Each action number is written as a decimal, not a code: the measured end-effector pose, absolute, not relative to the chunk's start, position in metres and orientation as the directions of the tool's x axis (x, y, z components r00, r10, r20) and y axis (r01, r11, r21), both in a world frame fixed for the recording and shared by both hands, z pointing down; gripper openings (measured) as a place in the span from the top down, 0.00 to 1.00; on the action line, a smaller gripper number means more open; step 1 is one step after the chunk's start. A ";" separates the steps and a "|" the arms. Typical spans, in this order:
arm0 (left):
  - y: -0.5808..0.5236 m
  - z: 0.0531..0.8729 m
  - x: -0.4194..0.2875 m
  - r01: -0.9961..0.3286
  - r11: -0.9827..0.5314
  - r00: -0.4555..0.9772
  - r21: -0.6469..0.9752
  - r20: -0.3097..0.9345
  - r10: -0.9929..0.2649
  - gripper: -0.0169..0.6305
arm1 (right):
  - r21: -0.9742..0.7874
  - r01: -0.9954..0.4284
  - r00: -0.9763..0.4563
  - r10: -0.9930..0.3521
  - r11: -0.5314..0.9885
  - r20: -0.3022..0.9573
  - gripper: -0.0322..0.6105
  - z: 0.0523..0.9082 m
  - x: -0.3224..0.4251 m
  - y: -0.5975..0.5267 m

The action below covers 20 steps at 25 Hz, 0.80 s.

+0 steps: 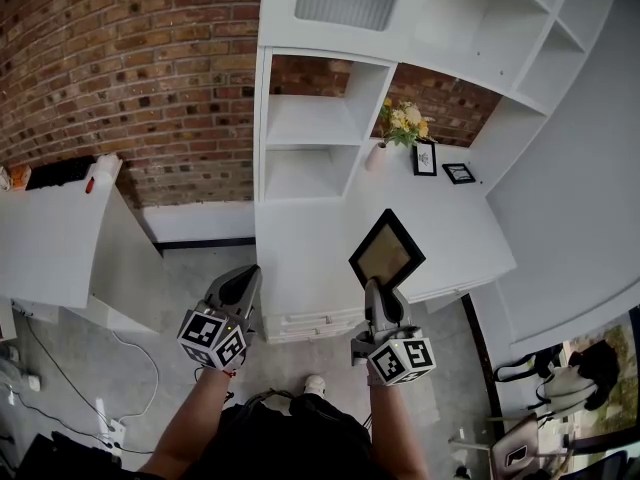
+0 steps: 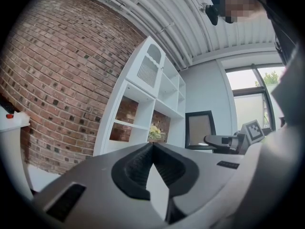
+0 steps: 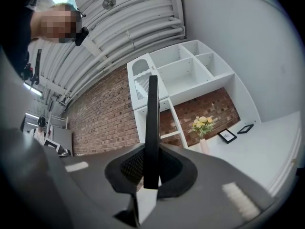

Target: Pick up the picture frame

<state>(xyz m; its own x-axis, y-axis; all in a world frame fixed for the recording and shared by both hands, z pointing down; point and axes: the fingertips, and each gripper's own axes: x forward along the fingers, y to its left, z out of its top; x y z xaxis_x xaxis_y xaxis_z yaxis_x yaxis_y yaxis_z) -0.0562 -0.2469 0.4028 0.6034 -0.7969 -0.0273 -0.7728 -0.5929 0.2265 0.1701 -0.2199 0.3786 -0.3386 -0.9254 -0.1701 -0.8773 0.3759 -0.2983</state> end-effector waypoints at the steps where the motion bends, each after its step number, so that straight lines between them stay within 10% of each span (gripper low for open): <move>1: -0.245 0.402 -0.056 -0.771 -0.595 0.605 0.228 -0.028 -0.796 0.98 | -0.297 -0.879 -0.335 -0.926 0.373 -0.171 0.90 0.378 0.170 -0.218; 20: -0.219 0.399 -0.076 -0.754 -0.621 0.632 0.212 -0.021 -0.775 0.98 | -0.276 -0.904 -0.295 -0.943 0.327 -0.151 0.90 0.385 0.149 -0.186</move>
<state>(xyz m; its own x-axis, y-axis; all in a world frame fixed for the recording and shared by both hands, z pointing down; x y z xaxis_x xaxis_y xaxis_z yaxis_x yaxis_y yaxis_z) -0.0758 -0.2193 0.3991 0.6320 -0.7746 -0.0213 -0.7543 -0.6213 0.2120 0.1494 -0.1861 0.3846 -0.2953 -0.9433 -0.1514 -0.9039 0.3272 -0.2756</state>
